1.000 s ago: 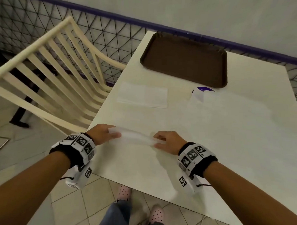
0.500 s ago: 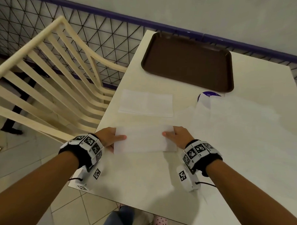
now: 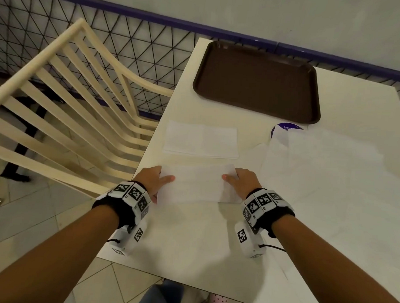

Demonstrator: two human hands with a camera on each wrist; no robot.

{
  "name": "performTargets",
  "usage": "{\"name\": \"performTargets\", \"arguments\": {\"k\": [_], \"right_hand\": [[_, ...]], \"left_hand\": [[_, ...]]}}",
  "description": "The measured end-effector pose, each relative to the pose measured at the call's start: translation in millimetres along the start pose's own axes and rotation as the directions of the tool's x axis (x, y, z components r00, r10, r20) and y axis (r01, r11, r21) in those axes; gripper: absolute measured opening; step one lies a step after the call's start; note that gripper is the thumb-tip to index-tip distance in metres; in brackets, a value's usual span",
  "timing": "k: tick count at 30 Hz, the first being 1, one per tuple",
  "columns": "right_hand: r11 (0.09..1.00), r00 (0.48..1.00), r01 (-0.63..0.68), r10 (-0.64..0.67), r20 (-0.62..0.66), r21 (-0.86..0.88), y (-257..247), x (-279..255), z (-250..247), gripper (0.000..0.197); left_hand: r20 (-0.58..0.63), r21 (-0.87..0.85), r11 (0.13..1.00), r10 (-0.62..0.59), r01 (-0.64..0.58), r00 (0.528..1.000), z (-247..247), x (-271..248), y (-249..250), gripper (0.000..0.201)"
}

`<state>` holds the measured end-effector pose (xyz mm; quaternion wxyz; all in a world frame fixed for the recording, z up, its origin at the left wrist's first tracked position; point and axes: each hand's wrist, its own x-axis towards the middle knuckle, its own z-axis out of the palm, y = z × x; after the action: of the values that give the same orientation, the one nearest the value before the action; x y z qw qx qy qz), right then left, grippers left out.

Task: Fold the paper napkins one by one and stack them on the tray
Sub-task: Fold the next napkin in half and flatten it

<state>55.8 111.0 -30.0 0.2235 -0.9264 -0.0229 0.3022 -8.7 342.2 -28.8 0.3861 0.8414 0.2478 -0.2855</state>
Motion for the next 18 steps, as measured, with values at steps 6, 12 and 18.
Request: {"name": "performTargets", "arguments": {"k": [6,12,18], "right_hand": [[0.999,0.999,-0.032,0.031,-0.025,-0.027,1,9,4,0.047],[0.999,0.999,-0.027,0.027,-0.028,-0.031,-1,7,2,0.047],[0.998,0.999,-0.036,0.035,-0.007,-0.045,-4,8,2,0.048]], "left_hand": [[-0.051,0.107,0.994,0.008,-0.003,0.999,1,-4,7,0.042],[-0.137,0.22,0.975,0.011,0.02,0.99,3,-5,12,0.046],[-0.318,0.582,0.803,0.371,-0.13,0.872,21,-19,26,0.042]]}}
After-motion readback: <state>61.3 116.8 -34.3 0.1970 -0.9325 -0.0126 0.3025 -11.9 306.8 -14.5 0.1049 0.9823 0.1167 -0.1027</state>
